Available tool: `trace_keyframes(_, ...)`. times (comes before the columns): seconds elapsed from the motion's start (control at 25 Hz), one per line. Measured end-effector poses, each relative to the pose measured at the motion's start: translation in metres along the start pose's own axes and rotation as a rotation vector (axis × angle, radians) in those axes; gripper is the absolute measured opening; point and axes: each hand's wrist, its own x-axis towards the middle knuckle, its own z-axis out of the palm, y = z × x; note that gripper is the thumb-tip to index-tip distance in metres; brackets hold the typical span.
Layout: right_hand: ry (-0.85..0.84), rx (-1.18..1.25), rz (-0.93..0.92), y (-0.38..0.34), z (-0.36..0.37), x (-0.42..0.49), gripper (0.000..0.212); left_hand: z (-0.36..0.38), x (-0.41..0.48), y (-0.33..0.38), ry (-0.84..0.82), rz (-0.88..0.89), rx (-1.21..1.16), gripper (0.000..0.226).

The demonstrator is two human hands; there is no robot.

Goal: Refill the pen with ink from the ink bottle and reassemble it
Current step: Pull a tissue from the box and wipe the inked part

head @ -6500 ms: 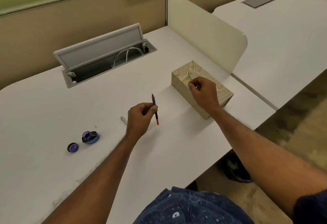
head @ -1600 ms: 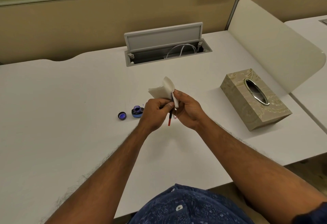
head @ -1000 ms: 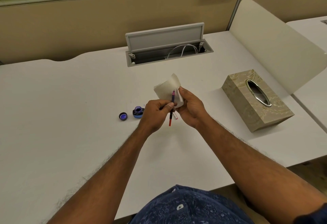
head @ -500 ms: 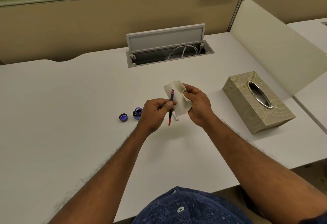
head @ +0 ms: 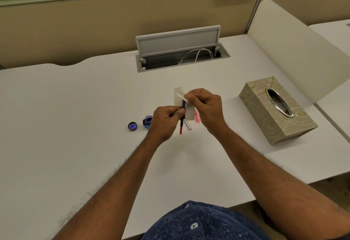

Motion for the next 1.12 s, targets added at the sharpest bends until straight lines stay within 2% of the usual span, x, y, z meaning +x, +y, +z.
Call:
trace_keyframes(0.08,-0.009,-0.152,-0.081,0.000,0.001,0.004,0.013,-0.001,0.000,0.000,0.003,-0.002,0.018,0.020)
trace_keyframes(0.16,-0.013,-0.218,-0.076,-0.001,0.002,0.007,0.014,-0.003,0.001,-0.001,0.000,-0.015,0.017,0.021)
trace_keyframes(0.28,0.041,-0.155,0.023,-0.001,0.001,0.010,0.012,-0.003,-0.001,-0.002,0.018,-0.044,0.037,0.023)
trace_keyframes(0.4,0.063,-0.084,0.033,0.000,0.000,0.008,0.020,-0.002,-0.002,-0.001,0.066,-0.064,0.035,0.026)
trace_keyframes(0.48,0.049,-0.119,-0.010,0.001,0.001,0.005,0.023,-0.002,-0.001,0.002,0.093,-0.068,0.026,0.025)
trace_keyframes(0.68,0.001,-0.296,-0.251,-0.001,0.004,0.003,0.015,-0.005,0.000,0.004,0.110,-0.070,0.026,0.023)
trace_keyframes(0.88,0.089,-0.385,-0.168,0.001,-0.001,0.005,0.014,-0.005,0.000,0.005,0.150,-0.113,0.019,0.026)
trace_keyframes(0.96,0.042,-0.428,-0.191,-0.001,-0.007,0.005,0.013,-0.007,0.000,0.005,0.168,-0.111,0.009,0.025)
trace_keyframes(1.12,-0.073,-0.534,-0.389,-0.013,-0.011,0.004,0.016,-0.008,0.000,0.005,0.185,-0.113,0.001,0.024)
